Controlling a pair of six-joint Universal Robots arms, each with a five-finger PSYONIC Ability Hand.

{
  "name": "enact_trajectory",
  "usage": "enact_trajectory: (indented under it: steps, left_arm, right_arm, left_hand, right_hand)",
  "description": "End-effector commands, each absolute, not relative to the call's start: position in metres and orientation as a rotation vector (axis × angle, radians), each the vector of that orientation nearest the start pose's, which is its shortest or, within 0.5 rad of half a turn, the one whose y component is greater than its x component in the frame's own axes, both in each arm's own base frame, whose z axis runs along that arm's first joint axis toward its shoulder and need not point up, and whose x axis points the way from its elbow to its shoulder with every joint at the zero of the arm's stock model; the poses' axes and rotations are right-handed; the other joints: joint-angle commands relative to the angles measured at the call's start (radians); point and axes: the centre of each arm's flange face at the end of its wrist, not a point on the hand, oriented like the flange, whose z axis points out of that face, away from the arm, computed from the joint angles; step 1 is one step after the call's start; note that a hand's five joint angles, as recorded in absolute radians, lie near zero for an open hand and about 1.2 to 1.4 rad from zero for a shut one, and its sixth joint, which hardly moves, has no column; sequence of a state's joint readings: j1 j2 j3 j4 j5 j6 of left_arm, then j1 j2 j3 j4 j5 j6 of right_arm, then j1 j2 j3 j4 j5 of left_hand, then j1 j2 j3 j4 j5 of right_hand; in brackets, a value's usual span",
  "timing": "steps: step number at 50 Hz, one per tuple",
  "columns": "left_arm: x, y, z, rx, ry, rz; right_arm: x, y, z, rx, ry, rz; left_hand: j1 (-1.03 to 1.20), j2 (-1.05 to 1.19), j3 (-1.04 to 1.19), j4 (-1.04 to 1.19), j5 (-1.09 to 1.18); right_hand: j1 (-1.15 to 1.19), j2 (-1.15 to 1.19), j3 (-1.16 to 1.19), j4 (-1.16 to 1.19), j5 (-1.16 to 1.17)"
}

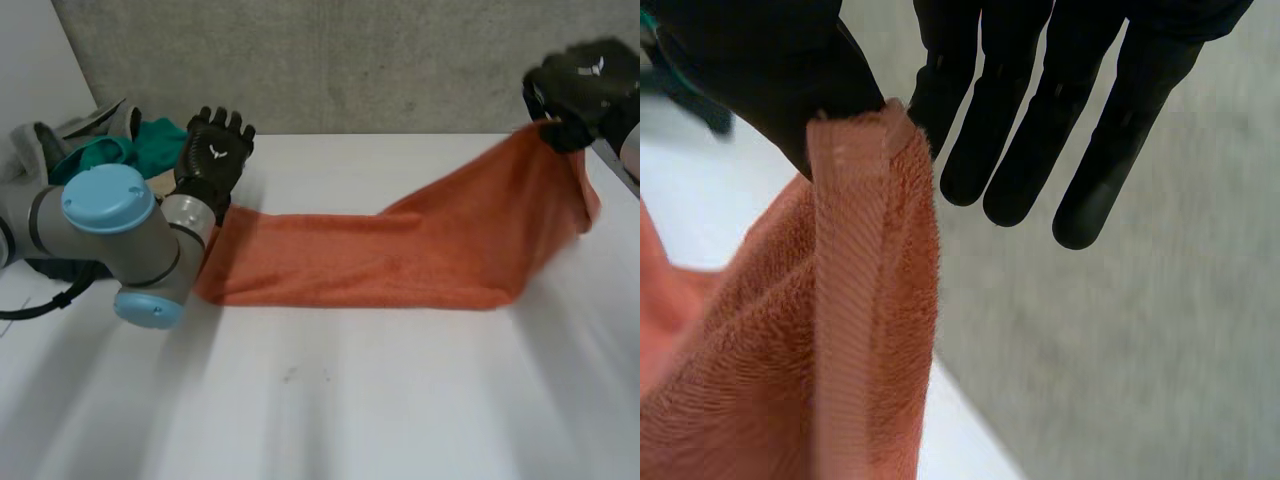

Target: Fold the laundry.

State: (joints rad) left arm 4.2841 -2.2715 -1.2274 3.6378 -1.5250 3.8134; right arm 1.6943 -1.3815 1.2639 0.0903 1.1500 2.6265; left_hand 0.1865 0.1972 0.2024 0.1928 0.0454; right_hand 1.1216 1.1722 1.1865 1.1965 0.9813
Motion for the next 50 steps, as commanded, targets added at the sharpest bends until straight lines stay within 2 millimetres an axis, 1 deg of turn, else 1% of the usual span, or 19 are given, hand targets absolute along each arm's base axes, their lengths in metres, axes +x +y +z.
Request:
enact_trajectory:
  steps: [1,3,7,13,16,17,18,20,25,26,28,31,36,38,41,45,46,48,50]
  left_arm:
    - [-0.330,-0.364,0.190,1.153,1.709,-2.396]
    - [-0.337,-0.362,0.179,1.223,1.728,-2.410]
    - [-0.344,-0.360,0.162,1.298,1.763,-2.396]
    - [-0.351,-0.353,0.136,1.376,1.865,-2.315]
    - [-0.350,-0.348,0.122,1.426,1.940,-2.243]
    - [-0.350,-0.347,0.120,1.439,1.953,-2.232]
    - [-0.350,-0.346,0.120,1.455,1.964,-2.222]
    - [-0.349,-0.347,0.122,1.447,1.957,-2.217]
    - [-0.333,-0.357,0.148,1.266,1.929,-2.203]
    - [-0.319,-0.360,0.164,1.168,1.924,-2.186]
    - [-0.304,-0.360,0.181,1.080,1.914,-2.176]
    - [-0.287,-0.344,0.211,1.026,1.886,-2.184]
    - [-0.277,-0.312,0.222,1.059,1.900,-2.174]
    - [-0.274,-0.302,0.213,1.084,1.930,-2.145]
    - [-0.274,-0.298,0.204,1.106,1.953,-2.116]
    - [-0.282,-0.317,0.180,1.168,1.902,-2.048]
    - [-0.288,-0.333,0.177,1.190,1.819,-2.036]
    - [-0.295,-0.351,0.180,1.205,1.707,-2.041]
    - [-0.310,-0.376,0.197,1.209,1.493,-2.081]
  right_arm:
    - [0.221,-0.240,0.391,-1.196,1.567,-2.323]
    - [0.220,-0.218,0.406,-1.183,1.503,-2.330]
    - [0.219,-0.191,0.421,-1.156,1.417,-2.289]
    - [0.218,-0.171,0.426,-1.149,1.356,-2.267]
    - [0.214,-0.175,0.422,-1.137,1.383,-2.266]
    - [0.212,-0.180,0.420,-1.130,1.402,-2.267]
    - [0.206,-0.188,0.417,-1.122,1.440,-2.281]
    - [0.201,-0.197,0.411,-1.107,1.486,-2.282]
    - [0.185,-0.244,0.383,-1.046,1.672,-2.212]
    - [0.178,-0.261,0.369,-1.027,1.747,-2.179]
    - [0.173,-0.274,0.355,-1.021,1.820,-2.141]
    - [0.168,-0.294,0.324,-1.027,1.995,-2.049]
    - [0.163,-0.321,0.274,-1.113,2.282,-1.908]
    - [0.169,-0.329,0.253,-1.169,2.380,-1.837]
    - [0.181,-0.335,0.236,-1.219,2.422,-1.799]
    - [0.197,-0.356,0.216,-1.246,2.457,-1.807]
    - [0.202,-0.368,0.212,-1.247,2.449,-1.849]
    - [0.207,-0.382,0.213,-1.232,2.420,-1.936]
    - [0.214,-0.405,0.230,-1.193,2.315,-2.158]
  left_hand:
    - [-0.012,-0.023,-0.028,-0.018,-0.045]
    - [-0.012,-0.023,-0.028,-0.018,-0.045]
    - [-0.012,-0.023,-0.028,-0.018,-0.045]
    - [0.018,0.007,0.002,0.012,-0.015]
    - [0.308,0.297,0.292,0.301,0.274]
    - [0.460,0.449,0.444,0.454,0.427]
    - [0.839,0.829,0.823,0.833,0.806]
    - [1.208,1.198,1.192,1.202,1.175]
    - [1.210,1.199,1.194,1.203,1.176]
    - [1.210,1.199,1.194,1.203,1.176]
    - [1.210,1.199,1.194,1.203,1.176]
    - [1.210,1.199,1.194,1.203,1.176]
    - [1.210,1.199,1.194,1.203,1.176]
    - [1.210,1.199,1.194,1.203,1.176]
    - [1.210,1.199,1.194,1.203,1.176]
    - [1.210,1.199,1.194,1.203,1.176]
    - [1.210,1.199,1.194,1.203,1.176]
    - [1.210,1.199,1.194,1.203,1.176]
    - [1.210,1.199,1.194,1.203,1.176]
  right_hand:
    - [0.275,0.224,0.210,0.200,0.240]
    - [0.275,0.224,0.210,0.200,0.240]
    - [0.275,0.224,0.210,0.200,0.240]
    - [0.275,0.224,0.210,0.200,0.240]
    - [0.275,0.224,0.210,0.200,0.240]
    - [0.275,0.224,0.210,0.200,0.240]
    - [0.275,0.224,0.210,0.200,0.240]
    - [0.275,0.224,0.210,0.200,0.240]
    - [0.275,0.224,0.210,0.200,0.240]
    - [0.275,0.224,0.210,0.200,0.240]
    - [0.275,0.224,0.210,0.200,0.240]
    - [0.275,0.224,0.210,0.200,0.240]
    - [0.275,0.224,0.210,0.200,0.240]
    - [0.275,0.224,0.210,0.200,0.240]
    - [0.275,0.224,0.210,0.200,0.240]
    - [0.275,0.224,0.210,0.200,0.240]
    - [0.275,0.224,0.210,0.200,0.240]
    - [0.275,0.224,0.210,0.200,0.240]
    - [0.275,0.224,0.210,0.200,0.240]
